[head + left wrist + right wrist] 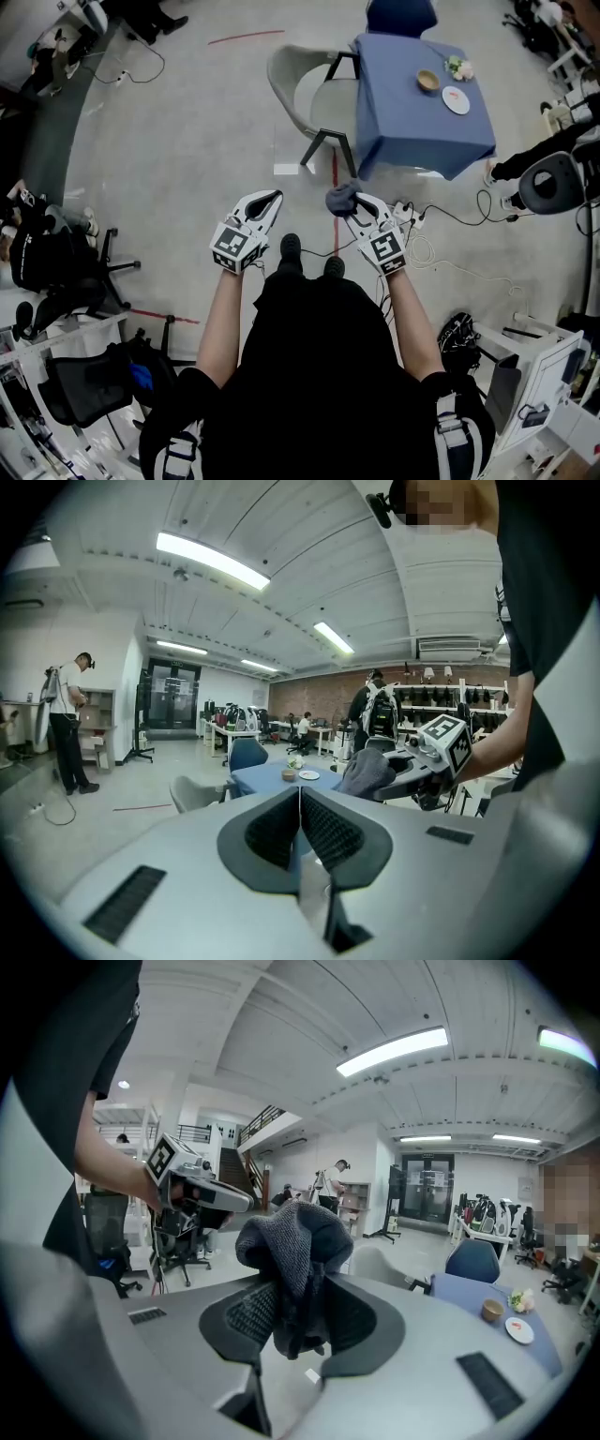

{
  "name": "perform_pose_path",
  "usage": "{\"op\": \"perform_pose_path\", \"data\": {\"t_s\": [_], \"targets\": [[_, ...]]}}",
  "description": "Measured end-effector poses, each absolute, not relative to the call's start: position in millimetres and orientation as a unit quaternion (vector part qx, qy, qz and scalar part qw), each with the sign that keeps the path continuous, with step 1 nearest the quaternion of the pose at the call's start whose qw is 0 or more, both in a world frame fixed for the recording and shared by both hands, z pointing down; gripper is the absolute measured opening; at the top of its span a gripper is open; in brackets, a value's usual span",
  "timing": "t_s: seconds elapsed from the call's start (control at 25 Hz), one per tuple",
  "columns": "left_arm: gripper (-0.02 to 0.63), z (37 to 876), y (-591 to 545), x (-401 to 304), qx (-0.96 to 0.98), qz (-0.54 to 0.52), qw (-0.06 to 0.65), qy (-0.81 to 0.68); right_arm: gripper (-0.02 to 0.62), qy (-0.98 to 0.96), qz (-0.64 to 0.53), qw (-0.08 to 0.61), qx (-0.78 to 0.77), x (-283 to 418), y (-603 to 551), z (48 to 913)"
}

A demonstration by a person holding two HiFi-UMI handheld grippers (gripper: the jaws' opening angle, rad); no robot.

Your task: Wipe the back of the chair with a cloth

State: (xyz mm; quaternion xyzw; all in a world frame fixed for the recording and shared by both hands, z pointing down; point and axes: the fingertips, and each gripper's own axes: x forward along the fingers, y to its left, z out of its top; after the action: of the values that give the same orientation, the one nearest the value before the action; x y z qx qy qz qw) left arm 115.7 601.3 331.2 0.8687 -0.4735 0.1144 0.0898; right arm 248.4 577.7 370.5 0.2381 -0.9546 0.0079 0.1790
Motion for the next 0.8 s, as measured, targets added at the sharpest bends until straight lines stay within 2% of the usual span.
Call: {"op": "perform_pose_path", "data": {"t_s": [0.8], "targets": [[0.025,336,527,7,0.887,0.099,0.098,-0.440,0.140,-0.938,0.018,0.204,0.279,150,523,376]]}}
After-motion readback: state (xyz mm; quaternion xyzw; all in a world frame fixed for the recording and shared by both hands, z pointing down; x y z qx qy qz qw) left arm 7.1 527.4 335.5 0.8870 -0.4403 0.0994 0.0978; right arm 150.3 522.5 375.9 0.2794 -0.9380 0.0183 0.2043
